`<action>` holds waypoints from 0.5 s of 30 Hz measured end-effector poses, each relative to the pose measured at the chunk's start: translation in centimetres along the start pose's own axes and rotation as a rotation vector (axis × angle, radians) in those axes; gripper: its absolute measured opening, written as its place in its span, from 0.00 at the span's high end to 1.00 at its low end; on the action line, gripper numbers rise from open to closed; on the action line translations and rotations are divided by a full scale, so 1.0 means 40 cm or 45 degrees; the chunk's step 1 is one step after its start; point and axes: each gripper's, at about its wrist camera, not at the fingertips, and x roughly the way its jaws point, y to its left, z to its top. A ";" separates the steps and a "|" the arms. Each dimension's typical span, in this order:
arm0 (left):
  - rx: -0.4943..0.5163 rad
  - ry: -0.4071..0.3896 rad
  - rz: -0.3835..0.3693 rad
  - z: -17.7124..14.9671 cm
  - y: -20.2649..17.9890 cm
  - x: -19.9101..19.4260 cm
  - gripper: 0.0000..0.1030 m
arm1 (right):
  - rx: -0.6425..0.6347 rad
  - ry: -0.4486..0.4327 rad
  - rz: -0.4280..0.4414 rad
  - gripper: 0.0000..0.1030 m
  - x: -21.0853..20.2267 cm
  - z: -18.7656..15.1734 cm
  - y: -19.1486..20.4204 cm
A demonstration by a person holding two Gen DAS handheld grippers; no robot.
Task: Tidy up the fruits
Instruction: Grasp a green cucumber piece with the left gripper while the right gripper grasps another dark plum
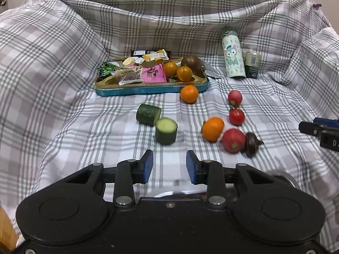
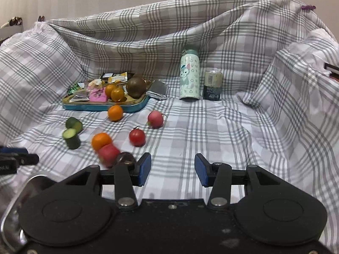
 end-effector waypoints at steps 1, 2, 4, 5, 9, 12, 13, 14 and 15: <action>-0.003 0.003 -0.003 0.007 0.000 0.011 0.58 | -0.007 0.003 0.008 0.53 0.013 0.004 0.001; -0.007 0.004 -0.003 0.015 0.000 0.023 0.58 | -0.016 0.004 0.016 0.53 0.024 0.007 0.003; -0.013 0.003 0.008 0.030 0.002 0.046 0.58 | -0.039 0.009 0.021 0.53 0.050 0.011 0.013; -0.019 -0.001 0.014 0.035 0.004 0.054 0.58 | -0.048 0.012 0.025 0.53 0.065 0.014 0.017; -0.055 -0.011 0.029 0.056 0.022 0.089 0.58 | -0.057 0.020 0.049 0.53 0.106 0.018 0.033; -0.100 -0.013 0.047 0.063 0.043 0.113 0.58 | -0.053 0.027 0.067 0.53 0.133 0.017 0.040; -0.125 -0.016 0.052 0.063 0.053 0.120 0.58 | -0.055 0.029 0.076 0.53 0.140 0.017 0.043; -0.150 -0.017 0.058 0.062 0.062 0.125 0.58 | -0.060 0.031 0.081 0.53 0.145 0.015 0.047; -0.187 -0.020 0.066 0.060 0.075 0.130 0.58 | -0.071 0.033 0.081 0.53 0.150 0.014 0.050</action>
